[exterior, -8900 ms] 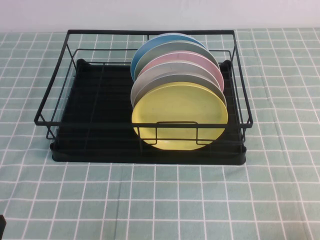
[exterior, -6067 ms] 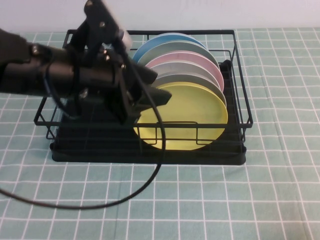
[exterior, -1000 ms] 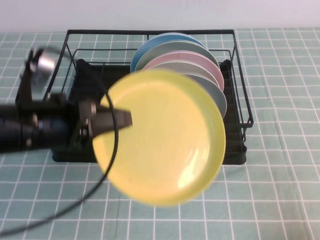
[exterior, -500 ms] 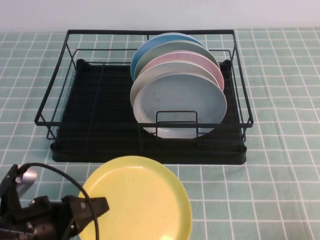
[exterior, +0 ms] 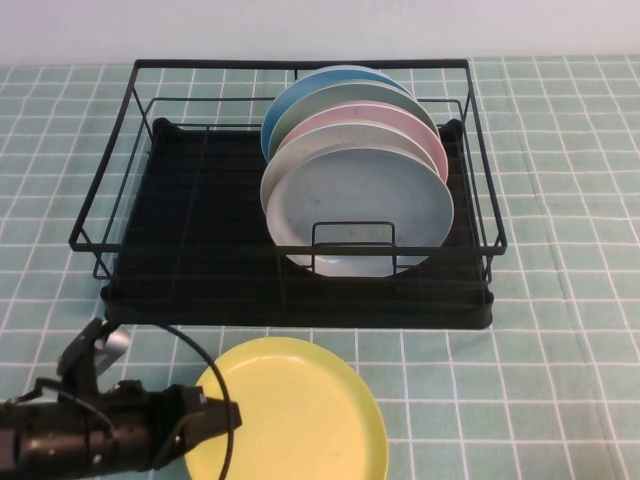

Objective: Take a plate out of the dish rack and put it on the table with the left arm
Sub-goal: Place the plate from the table

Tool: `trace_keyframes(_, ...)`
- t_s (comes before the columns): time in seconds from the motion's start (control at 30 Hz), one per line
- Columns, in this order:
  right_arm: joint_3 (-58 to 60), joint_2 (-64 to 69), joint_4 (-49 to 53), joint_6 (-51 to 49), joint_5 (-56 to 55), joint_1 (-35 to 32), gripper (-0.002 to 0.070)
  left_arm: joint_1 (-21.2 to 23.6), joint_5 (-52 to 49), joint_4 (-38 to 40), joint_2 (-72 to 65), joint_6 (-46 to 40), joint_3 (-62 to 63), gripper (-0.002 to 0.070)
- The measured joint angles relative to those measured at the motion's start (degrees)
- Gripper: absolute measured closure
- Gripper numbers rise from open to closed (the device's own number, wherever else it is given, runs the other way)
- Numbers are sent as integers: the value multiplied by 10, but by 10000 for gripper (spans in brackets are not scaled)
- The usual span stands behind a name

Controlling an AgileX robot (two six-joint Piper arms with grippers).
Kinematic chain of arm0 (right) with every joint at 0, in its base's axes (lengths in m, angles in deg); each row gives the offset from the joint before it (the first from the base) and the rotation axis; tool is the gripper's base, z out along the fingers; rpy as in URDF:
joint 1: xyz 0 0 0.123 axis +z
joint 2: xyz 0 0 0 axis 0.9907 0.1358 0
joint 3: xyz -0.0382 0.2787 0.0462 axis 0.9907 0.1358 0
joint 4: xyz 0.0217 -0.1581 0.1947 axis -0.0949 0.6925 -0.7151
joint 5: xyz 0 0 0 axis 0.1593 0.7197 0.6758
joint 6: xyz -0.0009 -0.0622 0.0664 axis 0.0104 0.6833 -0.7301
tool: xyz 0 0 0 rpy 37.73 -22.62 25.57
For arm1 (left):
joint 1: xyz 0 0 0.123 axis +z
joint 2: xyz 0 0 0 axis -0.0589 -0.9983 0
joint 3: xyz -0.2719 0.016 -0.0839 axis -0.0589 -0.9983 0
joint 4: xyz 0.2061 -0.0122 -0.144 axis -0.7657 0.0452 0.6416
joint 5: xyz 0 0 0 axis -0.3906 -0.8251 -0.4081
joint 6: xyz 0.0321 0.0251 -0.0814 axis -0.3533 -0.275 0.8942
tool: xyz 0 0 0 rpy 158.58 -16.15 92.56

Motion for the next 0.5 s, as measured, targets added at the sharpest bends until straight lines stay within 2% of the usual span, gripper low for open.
trace_keyframes(0.07,0,0,0,0,0,0,694,0,-15,0,-28,-15,19,570)
trace_keyframes(0.13,0,0,0,0,0,0,694,0,-24,0,-54,-28,37,526)
trace_keyframes(0.3,0,0,0,0,0,0,694,0,-29,1,-93,-41,69,351)
trace_keyframes(0.4,0,0,0,0,0,0,694,0,-29,1,-98,-55,73,311)
trace_keyframes(0.5,0,0,0,0,0,0,694,0,-32,1,-98,-60,73,299)
